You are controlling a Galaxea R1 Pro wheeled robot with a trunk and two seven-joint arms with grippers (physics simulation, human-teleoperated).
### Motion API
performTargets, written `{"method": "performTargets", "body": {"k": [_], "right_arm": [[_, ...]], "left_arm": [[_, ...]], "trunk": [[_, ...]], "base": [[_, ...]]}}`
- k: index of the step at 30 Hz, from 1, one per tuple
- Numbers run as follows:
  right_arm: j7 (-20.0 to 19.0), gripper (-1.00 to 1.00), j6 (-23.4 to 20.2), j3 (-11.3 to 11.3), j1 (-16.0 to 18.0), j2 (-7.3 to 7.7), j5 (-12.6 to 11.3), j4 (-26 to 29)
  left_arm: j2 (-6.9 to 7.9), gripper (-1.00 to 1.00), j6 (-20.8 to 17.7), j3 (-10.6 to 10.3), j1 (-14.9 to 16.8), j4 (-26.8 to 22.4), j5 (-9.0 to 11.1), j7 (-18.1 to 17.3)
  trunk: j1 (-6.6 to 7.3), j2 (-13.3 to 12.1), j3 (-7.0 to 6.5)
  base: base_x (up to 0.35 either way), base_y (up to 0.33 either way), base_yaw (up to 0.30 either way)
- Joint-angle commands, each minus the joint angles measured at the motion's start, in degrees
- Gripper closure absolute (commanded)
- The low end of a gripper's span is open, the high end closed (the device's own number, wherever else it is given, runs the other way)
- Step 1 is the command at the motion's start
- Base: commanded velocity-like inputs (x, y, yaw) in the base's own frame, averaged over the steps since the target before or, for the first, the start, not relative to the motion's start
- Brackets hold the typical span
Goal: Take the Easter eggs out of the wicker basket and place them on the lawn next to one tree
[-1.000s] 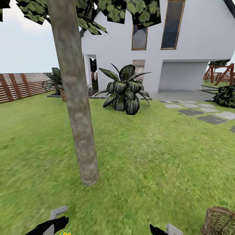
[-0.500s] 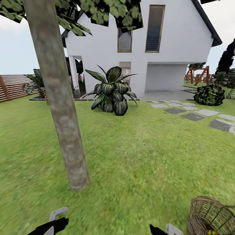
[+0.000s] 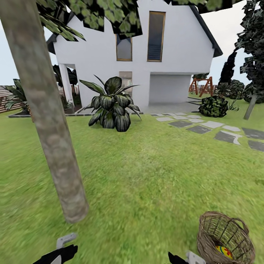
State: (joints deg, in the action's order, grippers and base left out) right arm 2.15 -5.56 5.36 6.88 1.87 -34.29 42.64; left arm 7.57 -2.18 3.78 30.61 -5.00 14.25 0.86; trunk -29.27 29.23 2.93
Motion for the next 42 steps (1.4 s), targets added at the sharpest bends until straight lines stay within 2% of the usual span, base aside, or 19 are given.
{"method": "performTargets", "body": {"k": [1,5,10,33,42], "right_arm": [[0.2,-1.00,-0.2,0.2,0.0,0.06,-0.4,0.1],[0.2,-1.00,-0.1,0.3,0.1,0.06,-0.4,0.1],[0.2,-1.00,0.2,0.3,0.0,0.06,-0.4,-0.2],[0.2,-1.00,0.3,0.3,0.1,0.06,-0.4,-0.3],[0.2,-1.00,0.3,0.3,0.1,0.06,-0.4,-0.3]], "left_arm": [[-0.03,-1.00,-0.1,0.4,-0.1,-0.1,0.1,0.1],[-0.11,-1.00,3.8,0.4,-0.8,-0.1,0.2,0.0],[-0.37,-1.00,5.5,0.4,-1.0,-0.1,0.2,0.0],[-0.98,-1.00,5.5,0.4,-1.1,0.6,0.1,-0.1],[-0.98,-1.00,5.4,0.4,-1.1,0.6,0.1,-0.1]], "trunk": [[-0.03,0.1,0.06],[-0.03,0.1,-0.15],[-0.03,0.1,-0.42],[-0.03,0.1,-1.63],[-0.03,0.1,-2.11]], "base": [[0.000,0.000,-0.256],[0.000,0.000,-0.256],[0.000,0.000,-0.256],[0.000,-0.002,-0.256],[0.000,-0.182,-0.256]]}}
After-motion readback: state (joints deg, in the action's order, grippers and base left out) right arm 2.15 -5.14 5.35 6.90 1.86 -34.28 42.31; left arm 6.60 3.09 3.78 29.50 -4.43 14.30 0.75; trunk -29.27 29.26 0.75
